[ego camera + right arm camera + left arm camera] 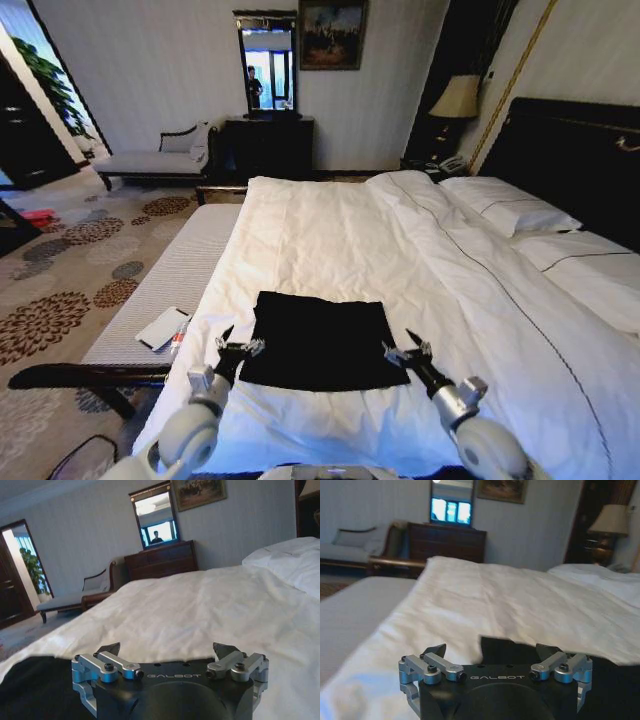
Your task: Fold the clothes on the bed.
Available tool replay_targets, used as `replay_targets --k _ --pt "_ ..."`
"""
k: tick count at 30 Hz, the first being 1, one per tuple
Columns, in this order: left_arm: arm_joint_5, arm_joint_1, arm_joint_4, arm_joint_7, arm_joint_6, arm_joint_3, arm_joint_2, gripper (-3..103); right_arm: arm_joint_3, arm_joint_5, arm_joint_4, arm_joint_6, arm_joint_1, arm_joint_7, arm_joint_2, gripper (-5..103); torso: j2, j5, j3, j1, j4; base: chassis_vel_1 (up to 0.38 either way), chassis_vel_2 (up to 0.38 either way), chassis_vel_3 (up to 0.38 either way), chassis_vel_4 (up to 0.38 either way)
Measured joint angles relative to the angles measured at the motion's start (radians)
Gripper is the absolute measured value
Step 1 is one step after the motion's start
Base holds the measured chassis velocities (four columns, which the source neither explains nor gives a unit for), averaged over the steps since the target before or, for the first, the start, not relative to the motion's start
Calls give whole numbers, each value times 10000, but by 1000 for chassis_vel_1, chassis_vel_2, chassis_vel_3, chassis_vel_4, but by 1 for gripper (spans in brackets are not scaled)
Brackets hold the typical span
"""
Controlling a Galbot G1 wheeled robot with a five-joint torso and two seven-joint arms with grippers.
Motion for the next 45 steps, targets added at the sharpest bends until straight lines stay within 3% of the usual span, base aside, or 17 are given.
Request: replay_targets --k 9,13,20,26,38,42,45 --pt "-2337 -3614 2025 164 821 945 42 100 -55 237 -300 -218 660 37 -337 100 -1 0 1 2 -4 0 0 0 0" --pt "-2961 -4720 3088 371 1043 1425 -249 100 13 272 -353 -257 663 71 -340 100 -1 0 1 3 -5 0 0 0 0" --pt "-3242 -6117 4891 1163 1187 2444 -749 100 203 373 -386 -359 667 165 -375 100 -1 0 1 2 -2 0 0 0 0" --pt "-3576 -6510 5618 1409 1383 2805 -1439 98 415 437 -395 -393 536 220 -431 100 -1 0 0 2 -6 0 0 0 0" --pt "-3767 -6318 6001 1481 1572 2858 -1708 92 569 433 -412 -420 344 254 -376 100 -1 1 -1 0 -3 0 0 0 0" --pt "-3832 -6293 6105 1481 1602 2792 -1758 85 477 406 -429 -427 385 286 -354 100 -1 1 -1 0 -4 0 0 0 0" --pt "-3912 -6254 6125 1443 1667 2753 -1823 69 438 398 -421 -456 402 357 -342 100 -1 0 -1 0 -3 0 0 0 0"
